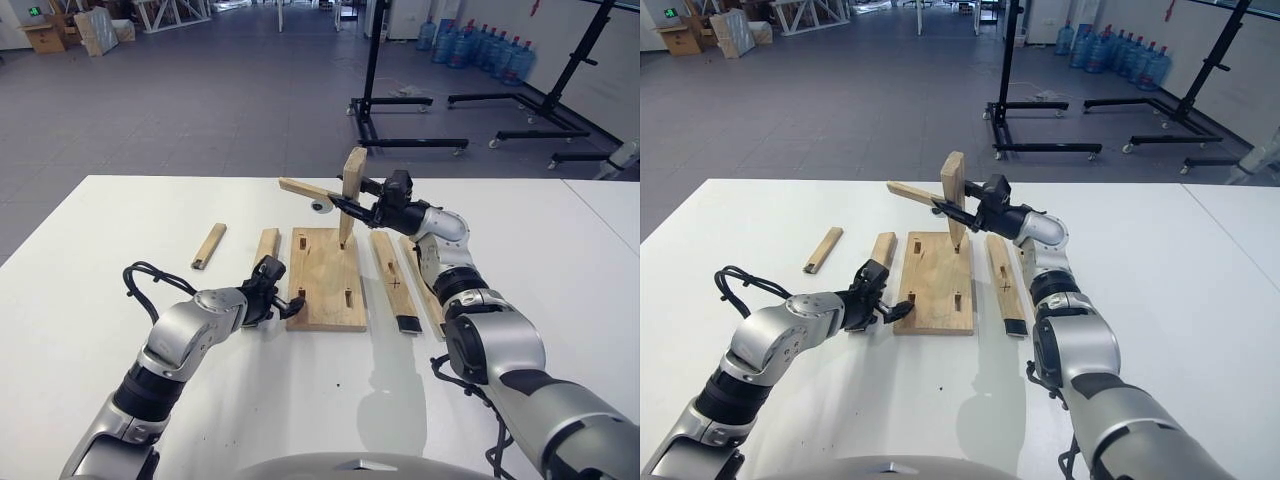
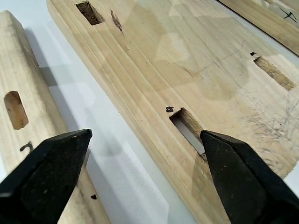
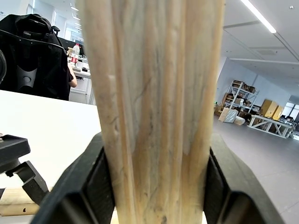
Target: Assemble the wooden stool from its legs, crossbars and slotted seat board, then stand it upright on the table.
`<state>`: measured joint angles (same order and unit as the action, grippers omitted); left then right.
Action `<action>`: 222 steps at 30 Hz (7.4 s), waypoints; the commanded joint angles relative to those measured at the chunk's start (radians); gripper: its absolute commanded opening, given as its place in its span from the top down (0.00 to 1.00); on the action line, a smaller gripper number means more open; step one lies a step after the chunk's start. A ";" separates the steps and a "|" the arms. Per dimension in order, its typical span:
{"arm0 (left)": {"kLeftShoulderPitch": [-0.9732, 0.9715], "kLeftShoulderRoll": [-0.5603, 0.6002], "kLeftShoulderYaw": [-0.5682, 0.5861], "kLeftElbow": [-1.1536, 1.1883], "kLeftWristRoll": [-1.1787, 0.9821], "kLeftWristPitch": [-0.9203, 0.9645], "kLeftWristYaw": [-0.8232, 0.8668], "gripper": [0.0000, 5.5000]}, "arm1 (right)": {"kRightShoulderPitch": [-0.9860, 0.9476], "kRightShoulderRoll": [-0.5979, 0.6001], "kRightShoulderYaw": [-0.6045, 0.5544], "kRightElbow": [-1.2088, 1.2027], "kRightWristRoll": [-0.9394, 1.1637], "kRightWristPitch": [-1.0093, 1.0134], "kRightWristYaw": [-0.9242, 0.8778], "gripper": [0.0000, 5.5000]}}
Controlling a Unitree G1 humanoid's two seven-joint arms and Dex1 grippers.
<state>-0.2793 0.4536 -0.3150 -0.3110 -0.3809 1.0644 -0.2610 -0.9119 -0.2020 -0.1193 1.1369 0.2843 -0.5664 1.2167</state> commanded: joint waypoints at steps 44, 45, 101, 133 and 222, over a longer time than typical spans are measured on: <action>-0.009 -0.046 0.120 -0.123 0.012 0.074 -0.057 0.22 | 0.004 0.027 -0.062 0.087 -0.049 -0.051 0.123 0.63; -0.008 -0.046 0.120 -0.123 0.012 0.074 -0.057 0.22 | 0.008 0.027 -0.063 0.090 -0.048 -0.042 0.126 0.63; -0.010 -0.072 0.132 -0.098 0.047 0.051 -0.060 0.22 | 0.001 -0.039 0.048 0.086 -0.108 0.567 -0.040 0.24; -0.112 0.107 0.638 0.084 -0.107 -0.137 -0.199 0.22 | 0.365 0.052 0.698 -1.352 -0.348 1.295 -0.489 0.19; 0.164 -0.150 0.797 -0.084 -0.155 -0.341 0.249 0.22 | 0.755 -0.061 -0.079 -1.342 -0.166 1.995 -0.939 0.63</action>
<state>-0.1001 0.3000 0.4778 -0.4053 -0.5419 0.7217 -0.0256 -0.2063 -0.2747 -0.2075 -0.2458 0.1030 1.3528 0.2868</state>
